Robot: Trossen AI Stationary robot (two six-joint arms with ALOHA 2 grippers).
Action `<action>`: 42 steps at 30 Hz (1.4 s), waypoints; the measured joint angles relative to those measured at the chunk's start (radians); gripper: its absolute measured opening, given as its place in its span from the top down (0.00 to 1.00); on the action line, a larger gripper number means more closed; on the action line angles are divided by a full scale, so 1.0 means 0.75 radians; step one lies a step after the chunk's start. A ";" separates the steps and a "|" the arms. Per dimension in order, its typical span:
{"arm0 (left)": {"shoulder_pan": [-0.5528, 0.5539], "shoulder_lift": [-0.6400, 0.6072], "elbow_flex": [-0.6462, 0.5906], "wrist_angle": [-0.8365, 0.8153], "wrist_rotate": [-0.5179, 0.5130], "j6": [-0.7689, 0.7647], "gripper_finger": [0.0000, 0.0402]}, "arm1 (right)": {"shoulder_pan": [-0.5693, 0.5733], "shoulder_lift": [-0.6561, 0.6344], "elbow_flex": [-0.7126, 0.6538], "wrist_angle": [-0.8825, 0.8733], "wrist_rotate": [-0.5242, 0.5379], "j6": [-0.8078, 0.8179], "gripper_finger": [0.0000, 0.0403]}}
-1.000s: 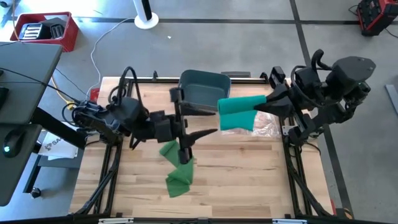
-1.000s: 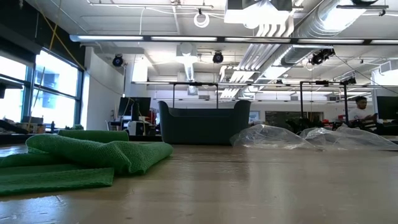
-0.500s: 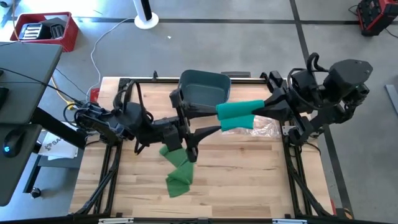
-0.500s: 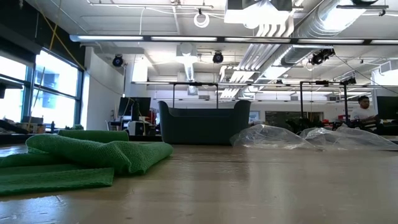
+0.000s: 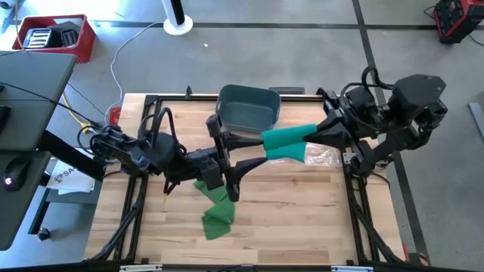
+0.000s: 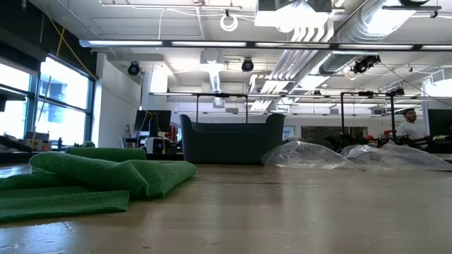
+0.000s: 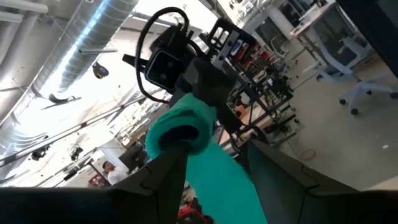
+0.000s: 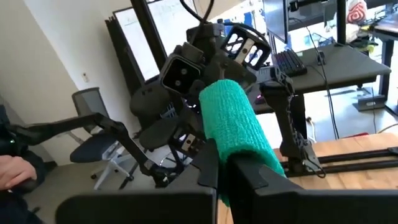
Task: Roll bandage
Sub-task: Roll the blue bandage
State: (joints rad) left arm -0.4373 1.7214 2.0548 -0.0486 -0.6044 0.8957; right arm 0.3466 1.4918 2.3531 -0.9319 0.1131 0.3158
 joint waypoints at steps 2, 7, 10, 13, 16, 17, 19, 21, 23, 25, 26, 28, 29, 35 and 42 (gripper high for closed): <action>-0.013 0.000 0.000 -0.011 -0.034 0.000 0.58 | 0.000 0.000 0.000 -0.009 0.001 0.010 0.99; -0.041 0.000 0.000 -0.022 -0.114 0.014 0.58 | 0.000 0.000 0.000 -0.020 0.002 0.033 0.99; -0.046 0.000 0.000 -0.031 -0.115 0.035 0.58 | 0.000 0.000 0.000 -0.020 0.001 0.032 0.99; -0.035 0.000 0.000 -0.065 -0.116 0.029 0.58 | 0.000 0.000 0.000 -0.018 0.001 0.033 0.99; -0.032 0.000 0.000 -0.070 -0.121 0.037 0.58 | 0.000 0.000 0.000 -0.013 0.001 0.039 0.99; -0.029 0.000 0.000 -0.069 -0.124 0.041 0.58 | 0.000 0.000 0.000 -0.013 0.001 0.048 0.99; -0.026 -0.001 0.000 -0.069 -0.124 0.041 0.58 | 0.000 0.000 0.000 -0.014 0.001 0.060 0.99; -0.026 0.000 0.000 -0.070 -0.125 0.054 0.58 | 0.000 0.000 0.000 -0.019 0.001 0.061 0.99; -0.027 0.000 0.000 -0.070 -0.137 0.086 0.58 | 0.000 0.000 0.000 -0.026 0.001 0.071 0.99; -0.030 -0.001 0.000 -0.069 -0.143 0.107 0.58 | 0.000 0.000 0.000 -0.038 0.000 0.083 0.99; -0.030 -0.001 0.000 -0.070 -0.144 0.111 0.58 | 0.000 0.000 0.000 -0.038 -0.003 0.092 0.99; -0.029 0.000 0.000 -0.080 -0.143 0.112 0.58 | 0.000 0.000 0.000 -0.039 -0.017 0.101 0.99; -0.026 0.000 0.000 -0.086 -0.143 0.113 0.58 | 0.000 0.001 0.000 -0.039 -0.018 0.102 0.99; -0.021 -0.001 0.000 -0.106 -0.143 0.113 0.58 | 0.000 0.016 0.000 -0.038 -0.019 0.117 0.99; -0.021 -0.001 0.000 -0.149 -0.143 0.113 0.58 | 0.000 0.018 0.000 -0.039 -0.017 0.146 0.99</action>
State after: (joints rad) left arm -0.4530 1.7206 2.0548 -0.1601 -0.7120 0.9804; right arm 0.3465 1.5055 2.3530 -0.9607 0.1001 0.4253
